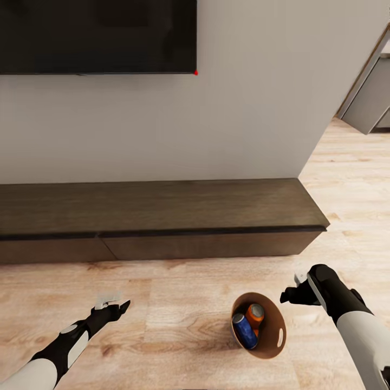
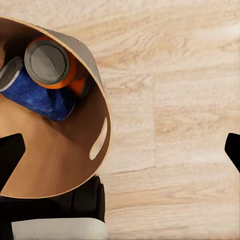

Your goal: Put the three can of soda from the living room inside the tash can in the kitchen.

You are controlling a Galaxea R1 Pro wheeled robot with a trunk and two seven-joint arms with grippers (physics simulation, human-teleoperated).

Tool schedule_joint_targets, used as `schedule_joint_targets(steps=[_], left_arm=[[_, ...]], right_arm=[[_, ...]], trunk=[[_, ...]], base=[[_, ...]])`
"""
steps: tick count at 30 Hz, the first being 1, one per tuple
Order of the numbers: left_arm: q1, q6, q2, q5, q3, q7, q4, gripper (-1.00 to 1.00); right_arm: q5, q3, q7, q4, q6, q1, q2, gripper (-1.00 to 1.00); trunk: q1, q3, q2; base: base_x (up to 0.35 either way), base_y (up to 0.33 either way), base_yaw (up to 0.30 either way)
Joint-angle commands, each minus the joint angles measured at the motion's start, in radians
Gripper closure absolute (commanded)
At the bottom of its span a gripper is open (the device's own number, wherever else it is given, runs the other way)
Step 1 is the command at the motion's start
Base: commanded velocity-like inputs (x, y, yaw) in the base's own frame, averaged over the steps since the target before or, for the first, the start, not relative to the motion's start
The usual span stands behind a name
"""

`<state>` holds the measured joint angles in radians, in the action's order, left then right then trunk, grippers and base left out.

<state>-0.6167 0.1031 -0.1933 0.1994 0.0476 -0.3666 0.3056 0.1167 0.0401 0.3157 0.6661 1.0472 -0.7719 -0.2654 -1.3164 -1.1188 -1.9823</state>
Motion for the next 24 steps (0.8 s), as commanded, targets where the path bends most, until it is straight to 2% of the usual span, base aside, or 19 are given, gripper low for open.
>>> schedule_joint_targets(steps=[1,5,10,24], left_arm=[[0.0,0.0,0.0,0.0,0.0,0.0,0.0,-1.0],[0.0,0.0,0.0,0.0,0.0,0.0,-0.001,-1.0],[0.0,0.0,0.0,0.0,0.0,0.0,-0.002,-1.0],[0.0,0.0,0.0,0.0,0.0,0.001,-0.003,-1.0]], right_arm=[[-0.001,0.0,0.0,0.001,-0.001,0.005,0.0,-1.0],[-0.002,0.001,0.001,0.002,-0.066,0.031,0.0,-1.0],[-0.003,0.001,0.002,0.003,-0.103,0.054,0.001,-1.0],[-0.005,0.001,0.005,0.004,-0.114,0.061,0.001,-1.0]], trunk=[[0.004,0.003,0.007],[0.019,0.016,0.035],[0.038,0.031,0.07],[0.092,0.075,0.168]], base=[[0.0,0.0,0.0],[0.0,0.0,0.0],[0.0,0.0,0.0],[0.0,0.0,0.0]])
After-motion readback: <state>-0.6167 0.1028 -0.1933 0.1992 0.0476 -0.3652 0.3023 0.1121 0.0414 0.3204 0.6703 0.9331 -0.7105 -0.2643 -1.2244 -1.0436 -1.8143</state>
